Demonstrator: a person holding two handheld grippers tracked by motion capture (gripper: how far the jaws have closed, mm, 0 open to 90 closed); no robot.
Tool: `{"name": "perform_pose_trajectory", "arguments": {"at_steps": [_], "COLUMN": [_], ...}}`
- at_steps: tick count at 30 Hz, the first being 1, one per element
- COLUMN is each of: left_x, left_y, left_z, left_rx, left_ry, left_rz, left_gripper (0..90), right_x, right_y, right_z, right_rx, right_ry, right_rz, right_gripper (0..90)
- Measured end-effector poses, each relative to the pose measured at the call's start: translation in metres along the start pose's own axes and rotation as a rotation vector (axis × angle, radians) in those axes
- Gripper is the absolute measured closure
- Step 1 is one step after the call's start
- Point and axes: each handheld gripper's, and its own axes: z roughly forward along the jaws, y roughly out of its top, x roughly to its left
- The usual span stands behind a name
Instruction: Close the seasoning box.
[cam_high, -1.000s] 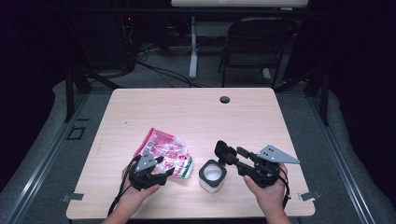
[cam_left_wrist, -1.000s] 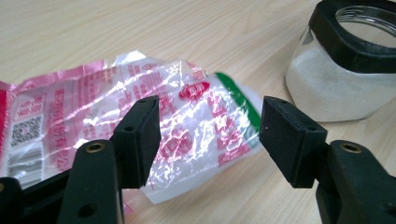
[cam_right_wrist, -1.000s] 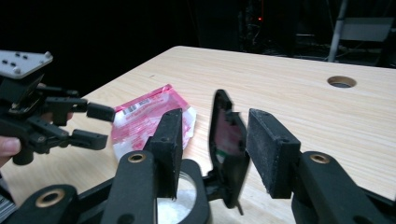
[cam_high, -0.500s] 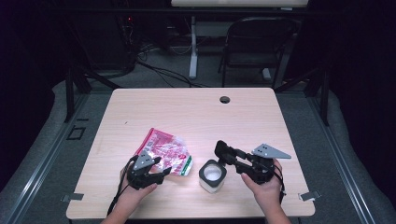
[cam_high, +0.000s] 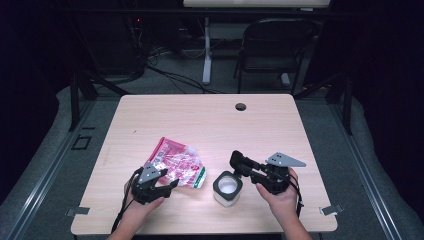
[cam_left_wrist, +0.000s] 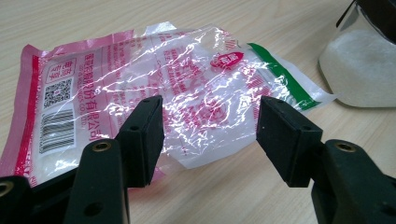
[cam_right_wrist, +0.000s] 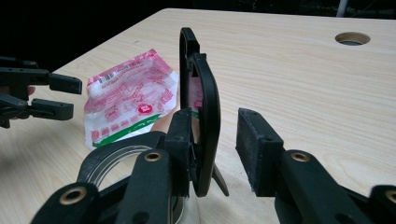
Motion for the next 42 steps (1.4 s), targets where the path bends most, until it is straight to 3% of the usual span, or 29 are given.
{"name": "perform_pose_trajectory", "arguments": {"at_steps": [14,28,42], "left_x": [0.005,0.004,0.006], "left_y": [-0.001,-0.001,0.001], "left_z": [-0.003,-0.001,0.0], "left_rx": [-0.015,-0.009,-0.013], "left_ry": [0.017,0.025,0.021], "left_rz": [-0.03,-0.02,-0.021], "left_gripper": [42.5,42.5,42.6], "right_x": [0.005,0.007,0.02], "right_y": [-0.001,-0.002,-0.003], "right_z": [0.006,0.004,0.003], "right_rx": [0.026,0.031,0.025], "right_ry": [0.011,0.03,-0.025], "right_rz": [-0.037,-0.066,-0.172], "right_gripper": [81.1,84.9,85.1]}}
